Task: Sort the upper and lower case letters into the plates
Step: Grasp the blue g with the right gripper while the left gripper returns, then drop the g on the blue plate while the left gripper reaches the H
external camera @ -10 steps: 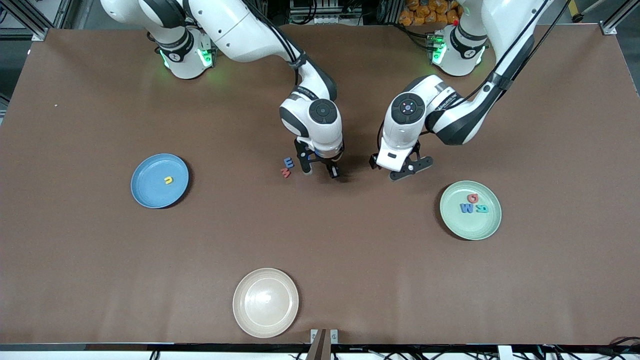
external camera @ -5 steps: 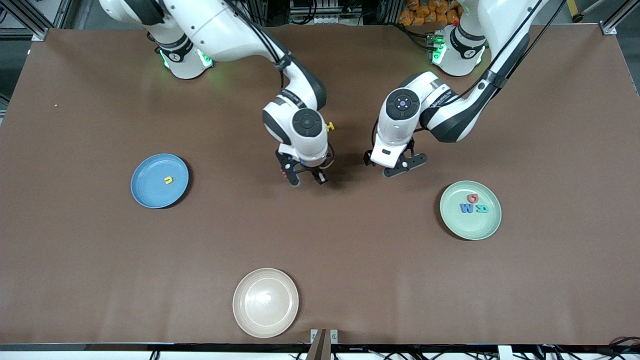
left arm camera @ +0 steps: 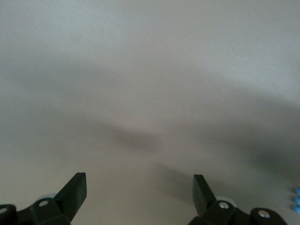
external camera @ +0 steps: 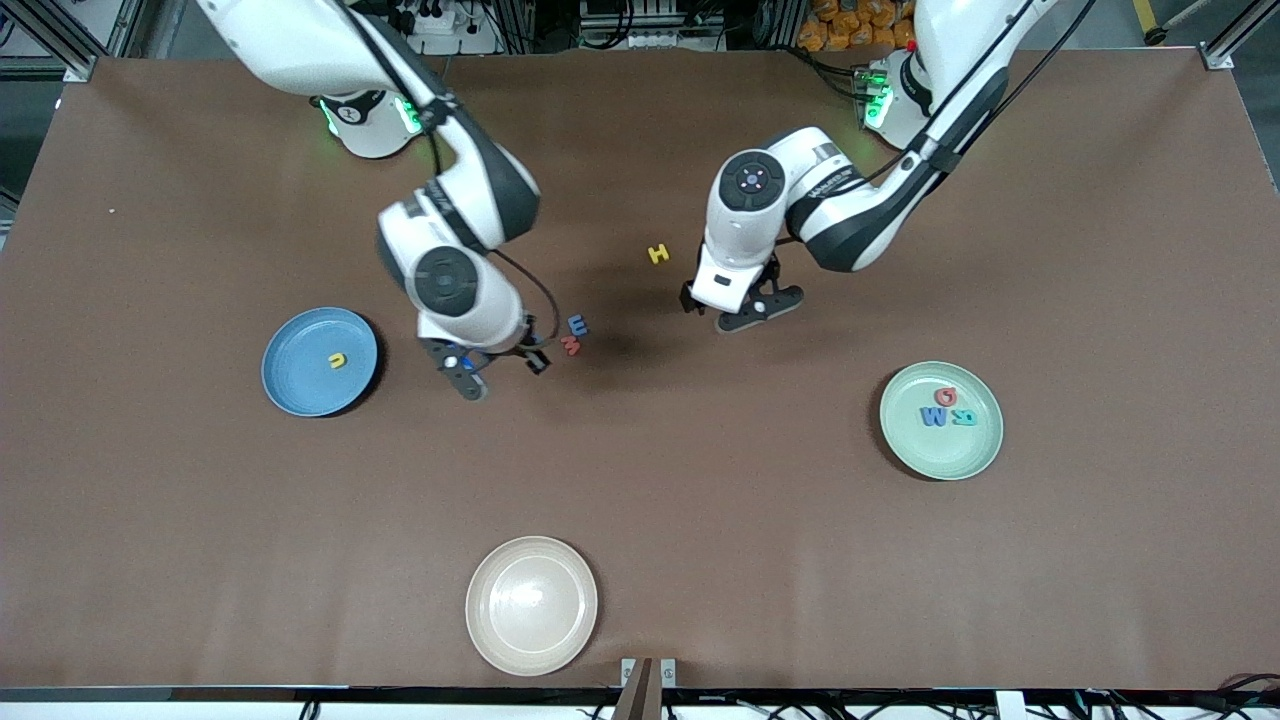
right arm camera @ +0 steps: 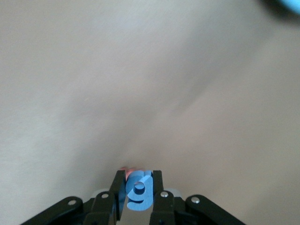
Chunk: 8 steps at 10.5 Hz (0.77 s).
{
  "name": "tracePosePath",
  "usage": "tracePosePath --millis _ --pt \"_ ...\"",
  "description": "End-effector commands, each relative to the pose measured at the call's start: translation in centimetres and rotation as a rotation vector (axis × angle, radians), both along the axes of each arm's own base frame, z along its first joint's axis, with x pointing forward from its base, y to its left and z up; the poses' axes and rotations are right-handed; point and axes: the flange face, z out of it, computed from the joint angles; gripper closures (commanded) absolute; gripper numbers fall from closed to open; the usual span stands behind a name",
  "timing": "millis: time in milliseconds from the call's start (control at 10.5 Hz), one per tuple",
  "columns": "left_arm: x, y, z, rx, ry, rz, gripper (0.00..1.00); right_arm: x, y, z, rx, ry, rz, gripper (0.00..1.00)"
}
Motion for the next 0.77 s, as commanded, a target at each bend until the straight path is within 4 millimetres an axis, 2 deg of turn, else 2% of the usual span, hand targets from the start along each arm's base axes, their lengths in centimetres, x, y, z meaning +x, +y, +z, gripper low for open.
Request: tracePosePath --millis 0,96,191,383,478,669 --pt "-2.8 -4.8 -1.0 -0.026 0.038 0.021 0.00 -0.6 -9.5 1.5 0.047 0.062 0.107 1.00" --pt "-4.0 -6.1 -1.7 -0.025 0.046 0.021 0.00 -0.6 -13.7 1.1 0.071 0.071 0.161 1.00" --pt "-5.3 -7.0 -2.4 -0.016 0.043 -0.016 0.00 -0.8 -17.0 0.5 0.094 0.082 0.218 1.00" --pt "-6.3 -7.8 -4.8 -0.004 0.017 -0.040 0.00 -0.4 -22.9 -0.6 0.145 0.078 0.318 1.00" --pt "-7.3 -8.4 -6.0 -0.004 0.012 -0.050 0.00 -0.2 -25.2 -0.8 0.167 0.071 0.380 1.00" --pt "-9.8 -9.4 -7.2 0.007 0.016 -0.080 0.00 -0.5 -28.5 -1.8 0.163 0.084 0.474 1.00"
